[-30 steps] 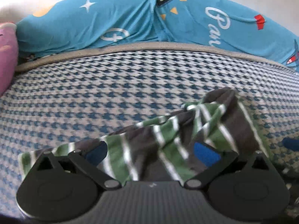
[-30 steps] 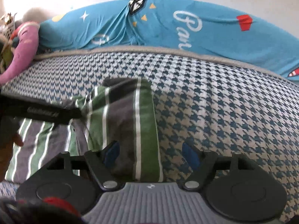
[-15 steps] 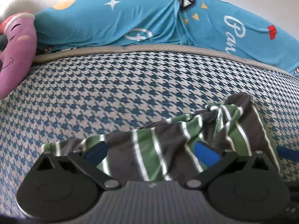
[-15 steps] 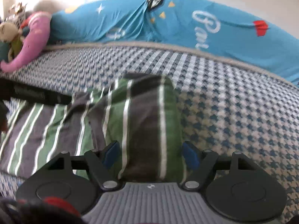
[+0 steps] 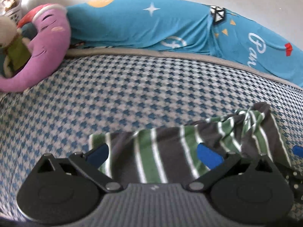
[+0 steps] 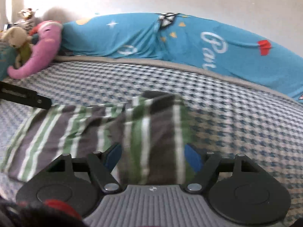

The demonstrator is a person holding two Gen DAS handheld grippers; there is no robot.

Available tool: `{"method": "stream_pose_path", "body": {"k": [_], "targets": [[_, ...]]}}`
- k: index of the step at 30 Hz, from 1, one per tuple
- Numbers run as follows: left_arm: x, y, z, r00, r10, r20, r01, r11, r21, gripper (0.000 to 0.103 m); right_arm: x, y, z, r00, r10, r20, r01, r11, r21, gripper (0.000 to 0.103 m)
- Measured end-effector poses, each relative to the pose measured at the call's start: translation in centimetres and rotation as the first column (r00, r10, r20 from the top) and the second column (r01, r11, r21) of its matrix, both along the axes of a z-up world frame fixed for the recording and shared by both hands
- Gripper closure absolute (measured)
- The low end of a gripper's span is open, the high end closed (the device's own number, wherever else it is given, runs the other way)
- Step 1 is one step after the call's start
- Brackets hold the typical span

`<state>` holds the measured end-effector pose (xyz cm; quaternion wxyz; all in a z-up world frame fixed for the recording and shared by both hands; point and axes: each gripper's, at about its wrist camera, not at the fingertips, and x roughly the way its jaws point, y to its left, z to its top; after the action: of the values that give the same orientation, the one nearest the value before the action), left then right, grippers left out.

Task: Fold clothes
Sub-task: 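Press the folded shirt flat with the right tool and open it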

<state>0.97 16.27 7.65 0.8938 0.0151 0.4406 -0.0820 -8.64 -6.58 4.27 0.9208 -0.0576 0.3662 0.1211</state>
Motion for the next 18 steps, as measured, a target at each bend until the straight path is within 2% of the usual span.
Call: {"method": "stream_pose_path", "body": {"k": [4,6,8,11,18], "targets": [[-0.9,1.7,-0.5,1.0,0.014,-0.016,-0.014,1.0,-0.007,0.0,-0.9,2.2,-0.3,0.996,0.088,-0.017,-0.087,0.996,0.033,0.04],[-1.3,2.4,-0.5,1.0,0.013,-0.015,-0.013,1.0,-0.008,0.0,-1.4,3.2,-0.5,0.991,0.132,-0.024,-0.131,0.99,0.05,0.048],[-1.7,3.2,-0.6,1.0,0.012,-0.012,-0.012,1.0,-0.004,0.0,-1.9,4.3,-0.7,0.984,0.176,-0.031,-0.174,0.983,0.067,0.049],[-2.4,4.2,-0.8,1.0,0.014,-0.009,-0.014,1.0,0.001,0.0,-2.6,6.0,-0.9,0.969,0.245,-0.04,-0.24,0.966,0.093,0.056],[-2.6,6.2,-1.5,0.997,0.058,-0.043,-0.059,0.998,-0.025,0.0,-4.6,10.5,-1.2,0.913,0.405,-0.039,-0.399,0.91,0.114,0.056]]}}
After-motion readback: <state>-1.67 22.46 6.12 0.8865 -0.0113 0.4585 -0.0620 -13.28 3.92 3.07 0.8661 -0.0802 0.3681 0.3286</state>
